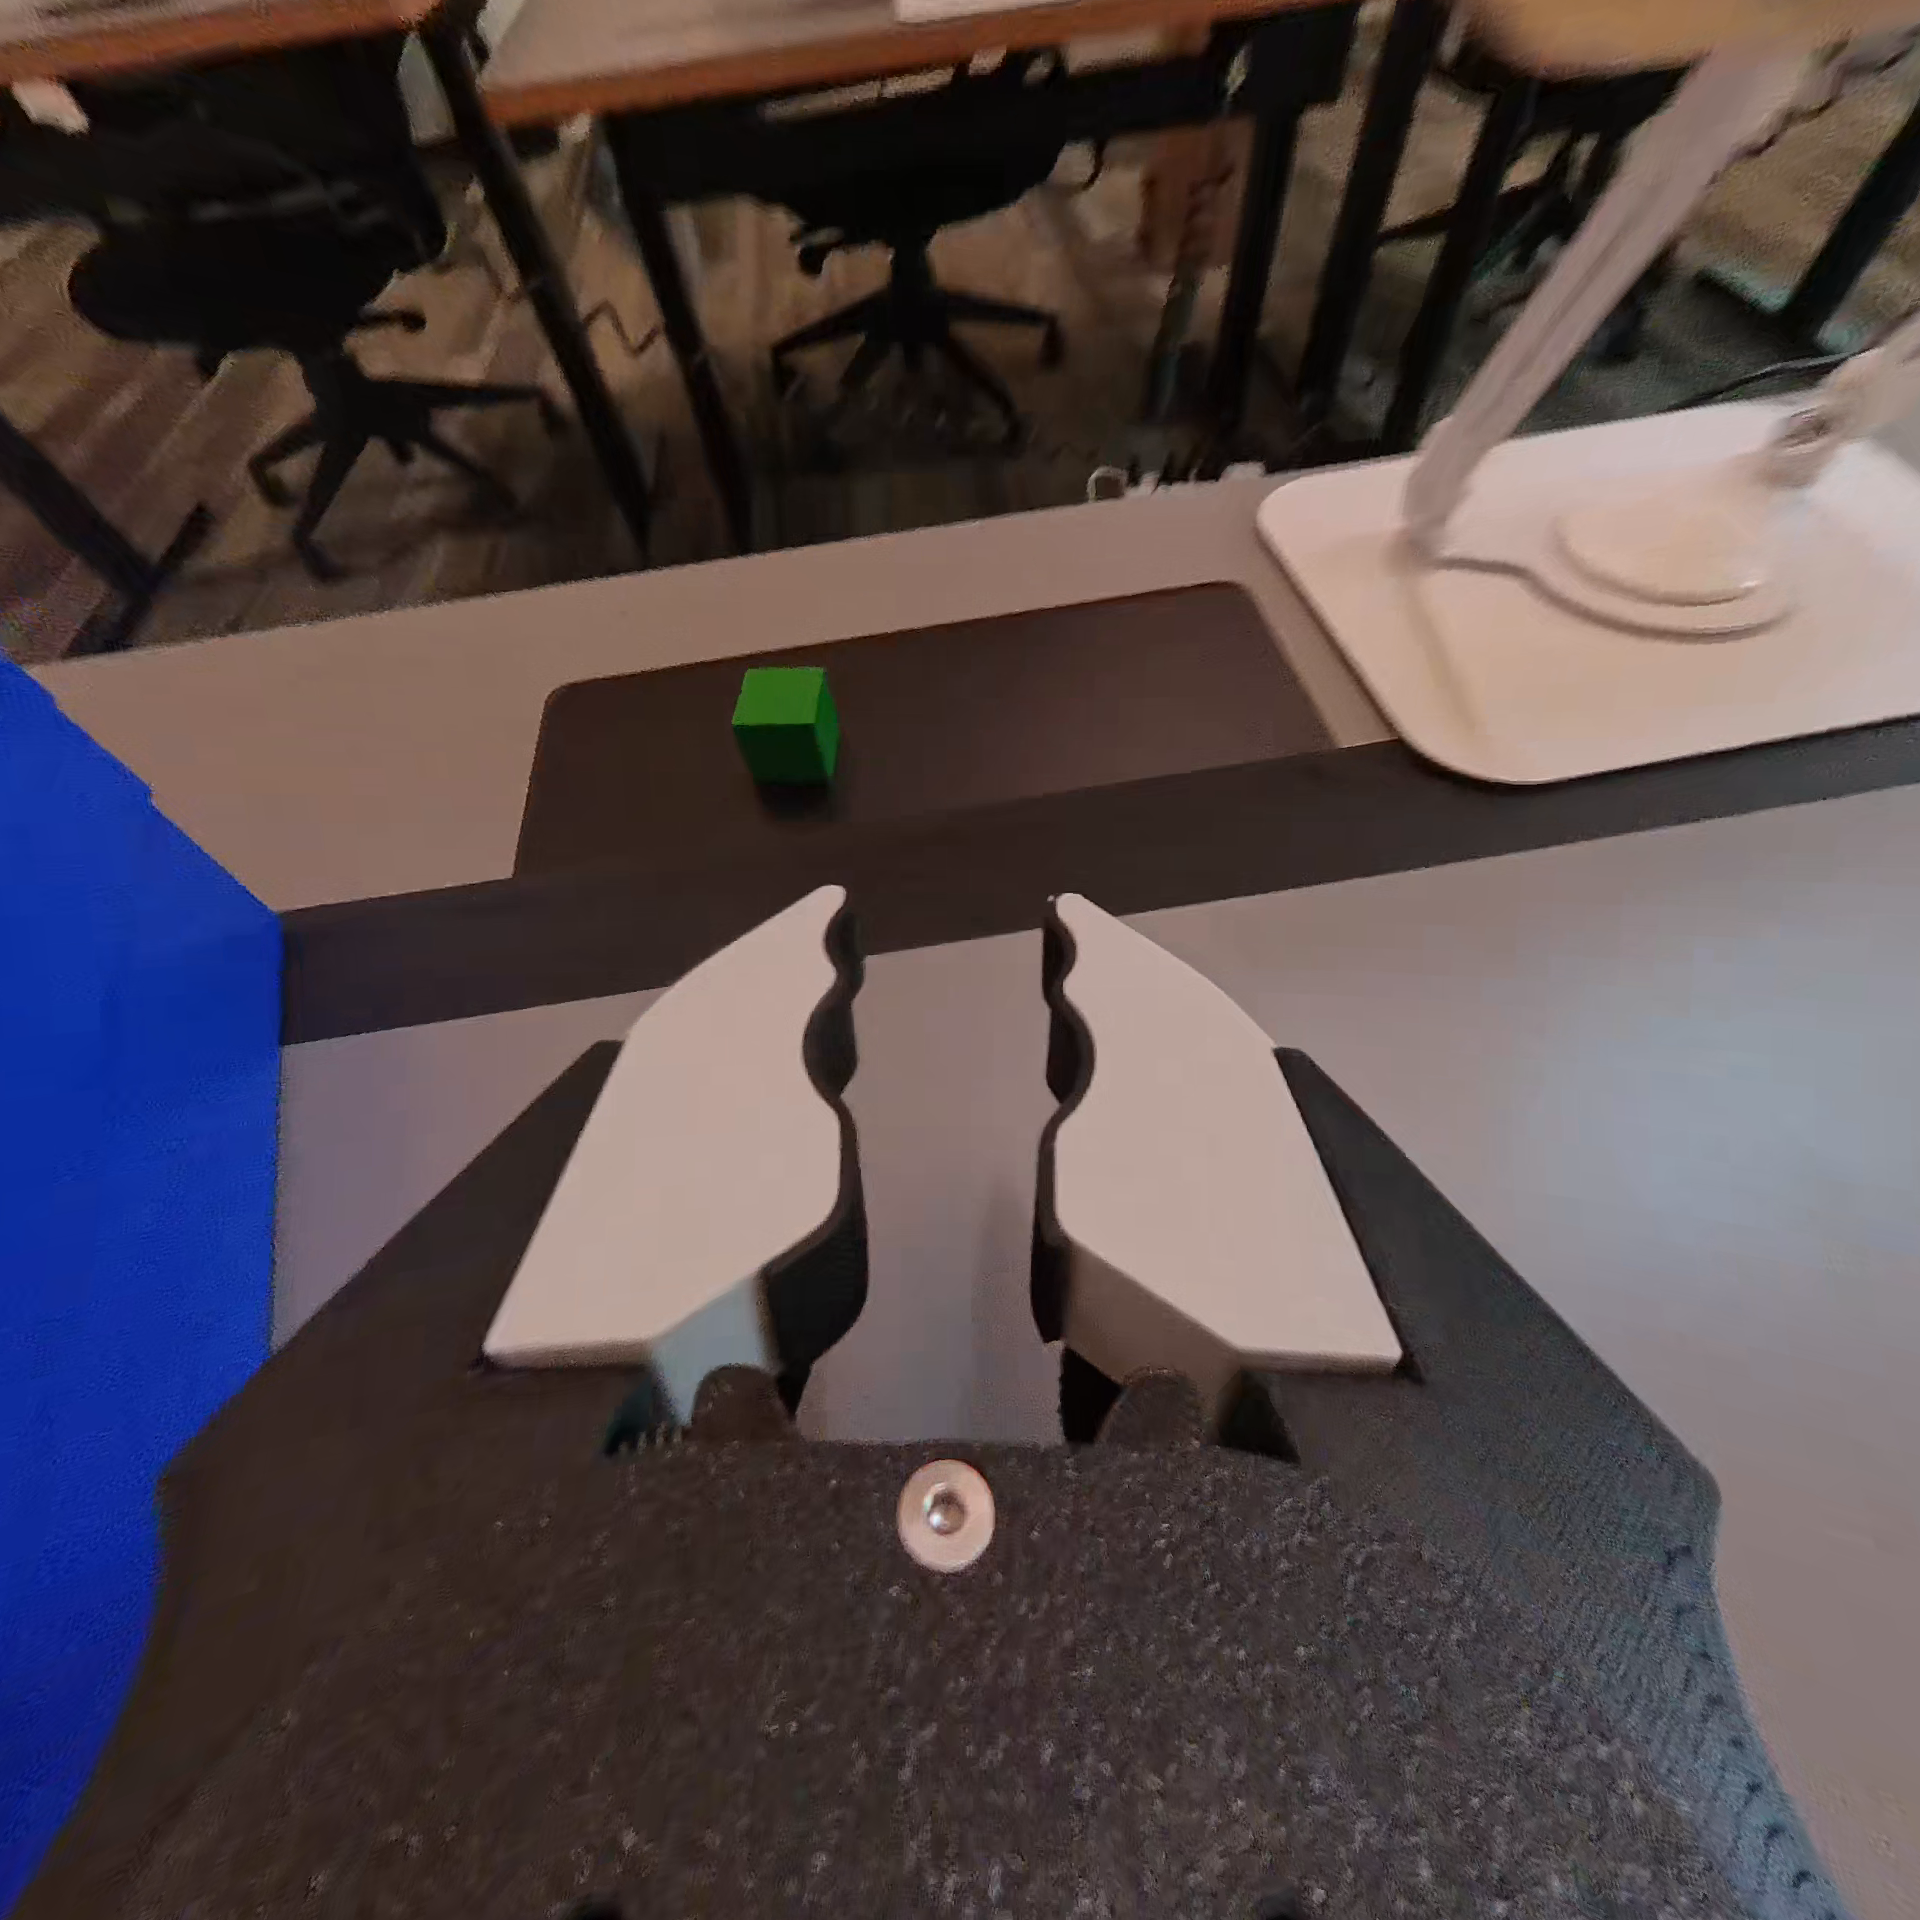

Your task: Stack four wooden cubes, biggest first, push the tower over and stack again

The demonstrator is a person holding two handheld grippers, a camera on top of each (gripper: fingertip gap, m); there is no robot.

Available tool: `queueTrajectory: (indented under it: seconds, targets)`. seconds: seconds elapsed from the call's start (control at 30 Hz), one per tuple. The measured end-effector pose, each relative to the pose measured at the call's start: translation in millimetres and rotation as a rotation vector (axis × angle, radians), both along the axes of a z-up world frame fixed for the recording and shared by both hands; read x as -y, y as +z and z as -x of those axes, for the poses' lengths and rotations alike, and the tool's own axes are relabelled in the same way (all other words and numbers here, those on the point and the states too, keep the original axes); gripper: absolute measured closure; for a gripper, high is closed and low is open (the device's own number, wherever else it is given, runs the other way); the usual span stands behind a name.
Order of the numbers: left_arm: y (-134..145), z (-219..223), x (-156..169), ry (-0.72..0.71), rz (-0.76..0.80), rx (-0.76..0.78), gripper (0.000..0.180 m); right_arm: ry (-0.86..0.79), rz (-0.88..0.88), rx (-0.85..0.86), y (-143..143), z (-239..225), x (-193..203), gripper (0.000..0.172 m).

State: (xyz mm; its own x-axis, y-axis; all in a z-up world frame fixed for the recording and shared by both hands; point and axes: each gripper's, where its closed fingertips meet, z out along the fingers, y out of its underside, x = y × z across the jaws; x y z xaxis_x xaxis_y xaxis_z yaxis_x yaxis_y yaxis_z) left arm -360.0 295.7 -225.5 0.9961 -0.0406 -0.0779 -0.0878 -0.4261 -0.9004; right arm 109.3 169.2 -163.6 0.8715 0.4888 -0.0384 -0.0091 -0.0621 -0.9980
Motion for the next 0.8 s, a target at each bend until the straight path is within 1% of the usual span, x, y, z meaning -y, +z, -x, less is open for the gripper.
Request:
queueTrajectory:
  seconds: [0.07,0.17,0.23,0.33,0.4,0.47,0.5,0.53,0.57,0.7,0.8]
  targets:
    - [-15.1,14.2,-23.5,0.056,0.052,-0.025,0.136,-0.020,-0.019,-0.006,4.3,-5.0,-0.5,0.161]
    - [-31.7,28.8,-53.8,0.095,0.126,-0.069,0.124,-0.040,-0.034,-0.015,7.8,-11.0,-1.6,0.161]
    - [-37.6,35.8,-71.2,0.106,0.155,-0.084,0.123,-0.045,-0.032,-0.020,7.4,-13.2,-2.9,0.161]
    - [-50.0,44.2,-90.7,0.130,0.210,-0.037,0.118,-0.062,-0.035,-0.027,7.8,-17.4,-4.7,0.161]
    - [-53.8,50.3,-100.7,0.148,0.213,-0.019,0.120,-0.074,-0.046,-0.032,9.5,-20.8,-5.2,0.163]
    - [-59.8,51.2,-107.0,0.134,0.234,-0.018,0.125,-0.077,-0.057,-0.042,11.3,-23.2,-5.3,0.168]
    - [-59.5,52.4,-109.0,0.135,0.235,-0.022,0.133,-0.071,-0.058,-0.044,11.4,-23.2,-5.2,0.172]
    - [-56.9,54.8,-110.6,0.138,0.220,-0.045,0.146,-0.069,-0.055,-0.044,10.5,-23.4,-5.6,0.171]
    - [-54.3,56.5,-111.8,0.137,0.205,-0.069,0.152,-0.067,-0.050,-0.041,8.8,-23.2,-6.2,0.172]
    - [-44.7,54.1,-107.6,0.105,0.155,-0.086,0.153,-0.060,-0.043,-0.034,6.7,-22.1,-6.6,0.172]
    - [-23.4,41.3,-94.3,0.040,0.089,-0.065,0.153,-0.057,-0.046,-0.037,9.0,-22.2,-5.7,0.172]
